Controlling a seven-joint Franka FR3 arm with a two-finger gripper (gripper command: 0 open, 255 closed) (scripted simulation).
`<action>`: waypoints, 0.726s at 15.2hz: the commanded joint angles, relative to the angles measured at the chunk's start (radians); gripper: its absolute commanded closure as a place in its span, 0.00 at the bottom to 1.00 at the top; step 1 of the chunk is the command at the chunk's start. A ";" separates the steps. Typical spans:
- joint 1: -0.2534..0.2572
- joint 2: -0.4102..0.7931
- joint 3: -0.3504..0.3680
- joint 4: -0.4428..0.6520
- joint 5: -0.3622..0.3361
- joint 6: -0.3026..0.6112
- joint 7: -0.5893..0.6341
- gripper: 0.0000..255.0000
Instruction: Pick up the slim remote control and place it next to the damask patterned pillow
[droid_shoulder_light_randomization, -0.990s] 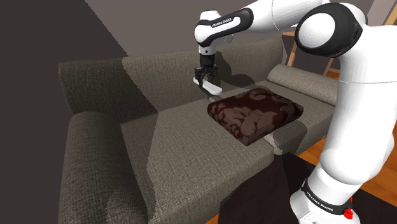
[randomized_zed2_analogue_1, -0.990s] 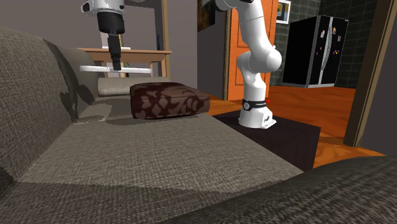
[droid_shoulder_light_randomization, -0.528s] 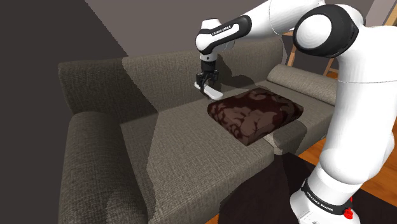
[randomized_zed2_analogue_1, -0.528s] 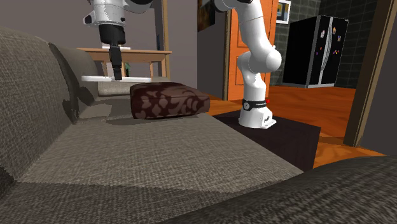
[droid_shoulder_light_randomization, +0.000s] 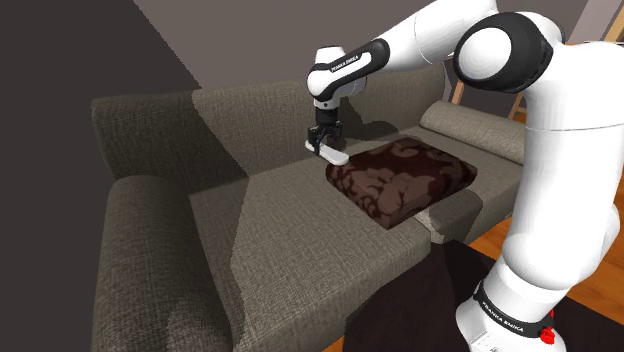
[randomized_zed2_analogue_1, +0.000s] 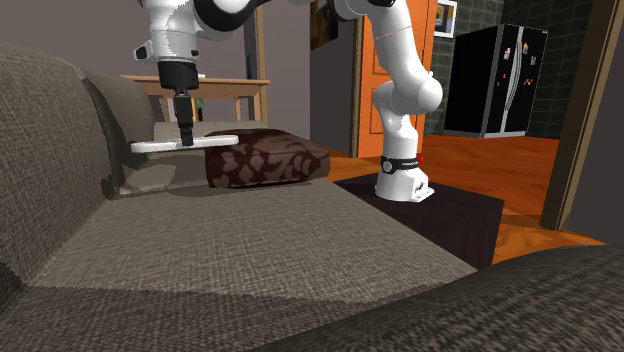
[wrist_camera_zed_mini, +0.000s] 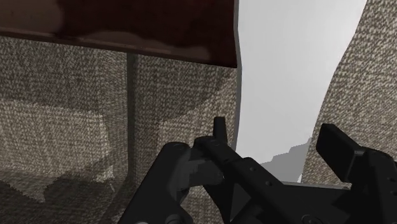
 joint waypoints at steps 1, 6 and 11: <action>-0.001 0.010 -0.001 -0.014 -0.001 0.022 -0.001 1.00; -0.001 0.037 -0.002 -0.045 -0.002 0.079 -0.001 1.00; 0.000 0.068 -0.002 -0.069 -0.004 0.135 -0.001 1.00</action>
